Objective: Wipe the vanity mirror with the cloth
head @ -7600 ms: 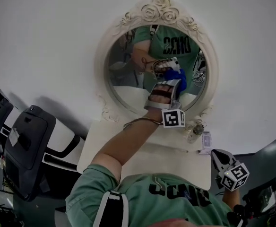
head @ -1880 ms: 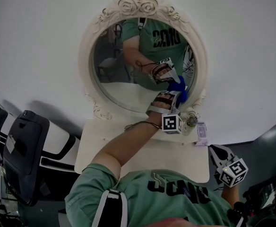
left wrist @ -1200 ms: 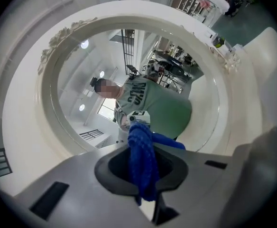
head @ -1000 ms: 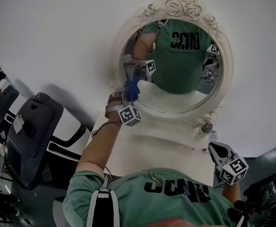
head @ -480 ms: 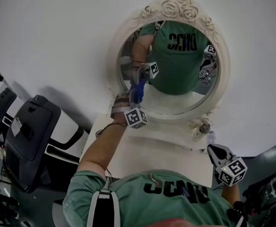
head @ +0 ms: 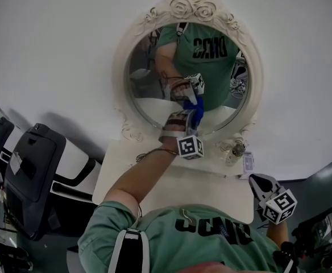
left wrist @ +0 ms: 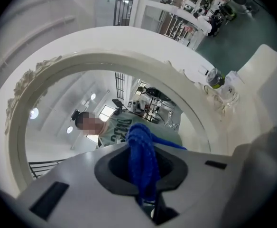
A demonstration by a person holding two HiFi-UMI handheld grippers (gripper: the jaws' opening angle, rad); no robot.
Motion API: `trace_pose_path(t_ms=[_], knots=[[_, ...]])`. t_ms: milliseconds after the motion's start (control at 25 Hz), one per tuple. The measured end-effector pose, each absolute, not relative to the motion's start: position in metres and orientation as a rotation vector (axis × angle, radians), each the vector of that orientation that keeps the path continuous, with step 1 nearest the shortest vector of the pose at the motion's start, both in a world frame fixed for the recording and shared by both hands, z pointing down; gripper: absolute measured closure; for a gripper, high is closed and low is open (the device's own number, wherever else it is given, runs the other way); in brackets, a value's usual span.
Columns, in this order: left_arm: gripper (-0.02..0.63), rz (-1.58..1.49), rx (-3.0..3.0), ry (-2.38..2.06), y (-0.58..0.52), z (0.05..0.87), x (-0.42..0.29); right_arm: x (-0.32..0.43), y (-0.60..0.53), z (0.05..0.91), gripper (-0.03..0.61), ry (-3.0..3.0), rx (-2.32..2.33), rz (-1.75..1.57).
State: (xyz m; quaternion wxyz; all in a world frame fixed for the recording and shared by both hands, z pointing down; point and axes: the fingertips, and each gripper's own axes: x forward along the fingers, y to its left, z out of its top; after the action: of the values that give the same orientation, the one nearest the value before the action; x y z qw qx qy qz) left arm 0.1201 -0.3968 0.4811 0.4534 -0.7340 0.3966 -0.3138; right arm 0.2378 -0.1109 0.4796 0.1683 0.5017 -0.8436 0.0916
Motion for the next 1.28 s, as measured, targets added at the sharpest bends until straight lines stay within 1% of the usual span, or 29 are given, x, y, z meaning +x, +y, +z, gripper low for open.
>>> trace_pose_path(t_ms=[440,520,760,880,960,1080,1280], knots=[[0.561,-0.715,-1.839,0.718,-0.358,0.501,0.259,0.274,-0.084,0.491,0.566,-2.349,1.552,0.315],[0.561,-0.722,-1.841,0.714,-0.358,0.505,0.269,0.281,-0.080,0.492,0.567,-2.345,1.579,0.329],[0.561,-0.719,-1.854,0.693,-0.357,0.502,0.267,0.291,-0.077,0.496,0.567,-2.347,1.603,0.344],[0.561,-0.704,-1.876,0.713,-0.351,0.497,0.248,0.281,-0.080,0.491,0.566,-2.366,1.572,0.317],[0.561,-0.699,-1.878,0.753,-0.353,0.490,0.220,0.273,-0.085,0.486,0.566,-2.380,1.548,0.296],[0.561,-0.720,-1.888,0.864,-0.370,0.482,0.157,0.259,-0.096,0.483,0.566,-2.406,1.508,0.275],[0.561,-0.841,-1.851,1.085,-0.399,0.485,0.029,0.232,-0.112,0.474,0.567,-2.441,1.412,0.242]])
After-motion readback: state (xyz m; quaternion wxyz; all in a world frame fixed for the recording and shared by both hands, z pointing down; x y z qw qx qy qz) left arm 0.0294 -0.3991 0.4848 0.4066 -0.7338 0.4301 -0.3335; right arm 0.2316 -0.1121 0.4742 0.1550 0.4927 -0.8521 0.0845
